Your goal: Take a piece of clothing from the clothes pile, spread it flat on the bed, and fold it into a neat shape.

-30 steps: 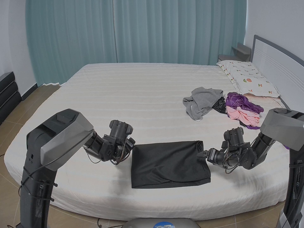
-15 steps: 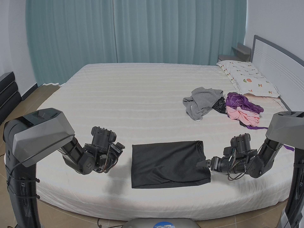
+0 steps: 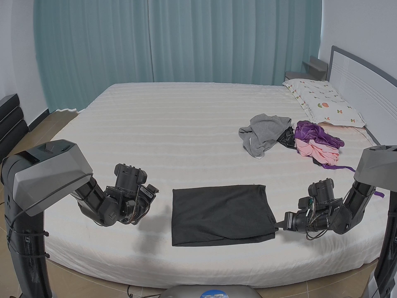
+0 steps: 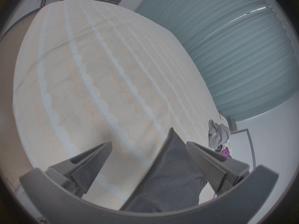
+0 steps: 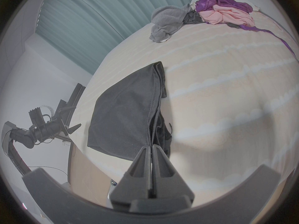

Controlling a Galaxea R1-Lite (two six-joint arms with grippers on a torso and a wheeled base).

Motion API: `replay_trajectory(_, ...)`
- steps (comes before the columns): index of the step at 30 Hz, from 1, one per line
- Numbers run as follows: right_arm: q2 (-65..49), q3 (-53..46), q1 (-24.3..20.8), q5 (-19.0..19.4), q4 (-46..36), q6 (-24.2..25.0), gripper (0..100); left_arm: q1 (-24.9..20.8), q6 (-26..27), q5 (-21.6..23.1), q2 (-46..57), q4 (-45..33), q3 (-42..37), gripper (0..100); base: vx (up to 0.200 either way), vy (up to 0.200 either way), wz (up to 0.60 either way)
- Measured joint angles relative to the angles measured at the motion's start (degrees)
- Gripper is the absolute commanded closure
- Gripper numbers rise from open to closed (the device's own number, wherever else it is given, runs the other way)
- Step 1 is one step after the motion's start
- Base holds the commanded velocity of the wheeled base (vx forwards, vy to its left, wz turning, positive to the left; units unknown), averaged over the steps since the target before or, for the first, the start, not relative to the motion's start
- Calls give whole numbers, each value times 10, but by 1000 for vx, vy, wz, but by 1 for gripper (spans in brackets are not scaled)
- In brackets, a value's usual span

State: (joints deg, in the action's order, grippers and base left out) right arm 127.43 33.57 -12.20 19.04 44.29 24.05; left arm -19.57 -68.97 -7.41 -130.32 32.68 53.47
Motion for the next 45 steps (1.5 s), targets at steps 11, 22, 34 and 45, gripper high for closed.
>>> replay_trajectory(11, -10, -21, 11, 0, 0, -18, 100, 1, 1, 0, -1, -1, 0, 0, 0, 0, 0)
replay_trajectory(22, -14, -30, 24, 1, -3, -36, 0, 1, 1, 0, -2, -1, 0, 0, 0, 0, 0)
replay_trajectory(34, 4, 49, 28, 26, 3, 18, 0, 0, 1, 0, -3, -1, 0, 0, 0, 0, 0)
replay_trajectory(45, 91, 254, 30, -7, -30, 82, 0, -1, 2, -2, -4, 0, 0, 0, 0, 0, 0)
